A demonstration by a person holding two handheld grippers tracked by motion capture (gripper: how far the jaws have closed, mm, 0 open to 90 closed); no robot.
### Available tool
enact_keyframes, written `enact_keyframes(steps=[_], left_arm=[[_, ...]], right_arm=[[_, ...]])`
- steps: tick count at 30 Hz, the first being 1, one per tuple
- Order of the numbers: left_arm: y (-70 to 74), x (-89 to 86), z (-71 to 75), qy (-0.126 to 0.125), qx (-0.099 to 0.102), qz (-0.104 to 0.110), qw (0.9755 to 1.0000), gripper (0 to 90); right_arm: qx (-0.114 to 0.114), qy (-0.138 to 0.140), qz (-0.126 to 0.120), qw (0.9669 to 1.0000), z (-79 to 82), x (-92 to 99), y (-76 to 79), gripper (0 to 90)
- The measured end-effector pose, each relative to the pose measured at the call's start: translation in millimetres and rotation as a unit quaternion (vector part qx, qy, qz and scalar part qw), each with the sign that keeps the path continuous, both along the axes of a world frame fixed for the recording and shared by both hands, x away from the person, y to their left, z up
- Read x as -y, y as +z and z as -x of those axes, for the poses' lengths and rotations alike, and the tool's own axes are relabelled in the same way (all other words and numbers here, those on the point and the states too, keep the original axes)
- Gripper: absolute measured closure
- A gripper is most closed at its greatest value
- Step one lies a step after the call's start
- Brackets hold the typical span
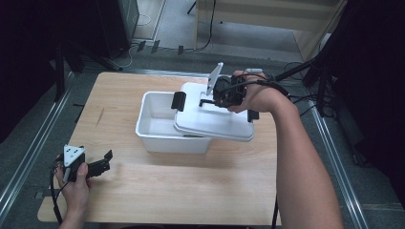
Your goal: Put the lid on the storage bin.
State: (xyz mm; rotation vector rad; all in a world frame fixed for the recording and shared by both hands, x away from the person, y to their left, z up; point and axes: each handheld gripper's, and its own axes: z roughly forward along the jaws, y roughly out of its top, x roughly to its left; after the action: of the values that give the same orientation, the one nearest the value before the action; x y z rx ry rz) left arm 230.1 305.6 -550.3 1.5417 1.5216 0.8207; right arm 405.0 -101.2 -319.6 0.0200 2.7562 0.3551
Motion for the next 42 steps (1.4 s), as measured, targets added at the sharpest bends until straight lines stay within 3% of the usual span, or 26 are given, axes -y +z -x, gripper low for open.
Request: enact_keyframes(steps=[22,40,42], left_arm=[[0.0,-0.9,-0.1,-0.001,-0.001,0.005,1.0000,0.0],[0.0,-1.3,-0.3,0.000,-0.003,0.008,1.0000,0.0],[0.1,-1.4,-0.2,0.000,-0.003,0.007,1.0000,0.0]], right_arm=[[-0.009,0.026,0.003,0.9996,-0.9,-56.6,-3.0,86.2],[-0.019,0.037,0.008,0.9991,-1.7,-87.4,-8.9,86.2],[-0.019,0.049,0.008,0.9986,-2.9,-90.1,-9.7,86.2]])
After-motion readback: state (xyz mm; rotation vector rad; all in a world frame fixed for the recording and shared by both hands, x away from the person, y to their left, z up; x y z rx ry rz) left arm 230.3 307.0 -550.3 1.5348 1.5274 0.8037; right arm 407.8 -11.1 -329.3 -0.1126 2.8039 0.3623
